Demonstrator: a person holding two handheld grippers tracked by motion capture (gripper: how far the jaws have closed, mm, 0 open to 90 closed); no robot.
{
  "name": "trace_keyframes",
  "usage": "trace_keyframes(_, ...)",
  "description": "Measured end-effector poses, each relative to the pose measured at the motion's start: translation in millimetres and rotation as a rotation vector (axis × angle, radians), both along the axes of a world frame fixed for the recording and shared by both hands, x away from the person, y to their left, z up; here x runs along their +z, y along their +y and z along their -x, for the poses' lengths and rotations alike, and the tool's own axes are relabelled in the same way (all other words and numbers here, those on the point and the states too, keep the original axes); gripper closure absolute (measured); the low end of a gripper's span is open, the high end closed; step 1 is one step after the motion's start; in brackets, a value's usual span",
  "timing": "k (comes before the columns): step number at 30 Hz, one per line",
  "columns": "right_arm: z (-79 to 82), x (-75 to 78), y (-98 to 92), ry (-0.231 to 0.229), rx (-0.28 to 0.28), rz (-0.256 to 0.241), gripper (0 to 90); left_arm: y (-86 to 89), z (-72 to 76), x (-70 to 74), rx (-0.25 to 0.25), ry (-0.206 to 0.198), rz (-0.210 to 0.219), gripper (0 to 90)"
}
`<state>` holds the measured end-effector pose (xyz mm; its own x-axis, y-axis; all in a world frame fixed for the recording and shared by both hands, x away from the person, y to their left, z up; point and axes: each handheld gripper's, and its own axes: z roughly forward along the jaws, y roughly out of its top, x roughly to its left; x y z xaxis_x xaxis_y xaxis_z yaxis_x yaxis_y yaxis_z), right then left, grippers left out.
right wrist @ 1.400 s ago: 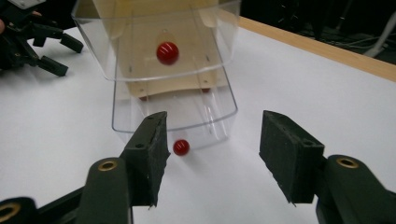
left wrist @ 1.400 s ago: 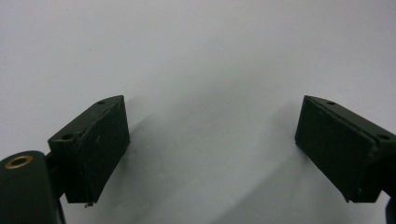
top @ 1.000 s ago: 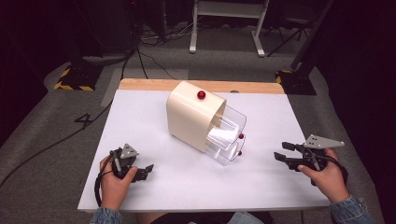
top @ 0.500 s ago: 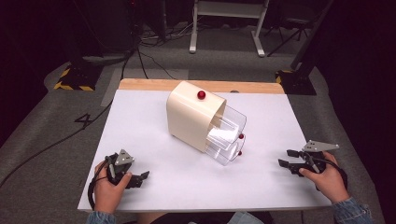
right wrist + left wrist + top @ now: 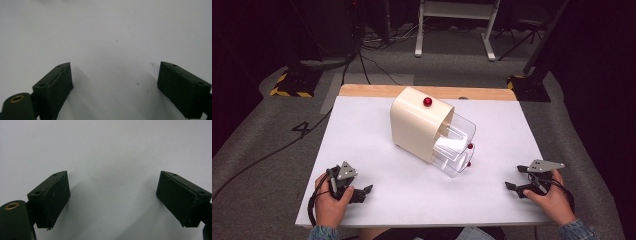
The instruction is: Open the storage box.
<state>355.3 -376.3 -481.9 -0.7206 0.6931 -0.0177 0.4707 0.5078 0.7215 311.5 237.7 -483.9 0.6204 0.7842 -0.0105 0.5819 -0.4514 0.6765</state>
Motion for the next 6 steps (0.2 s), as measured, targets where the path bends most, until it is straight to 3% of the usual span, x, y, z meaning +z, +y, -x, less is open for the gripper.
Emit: trace_keyframes(6,-1.0,-0.5,0.4,0.002,-0.011,0.007,9.9,0.1,0.0,-0.1,-0.001,-0.001,0.0,11.9)
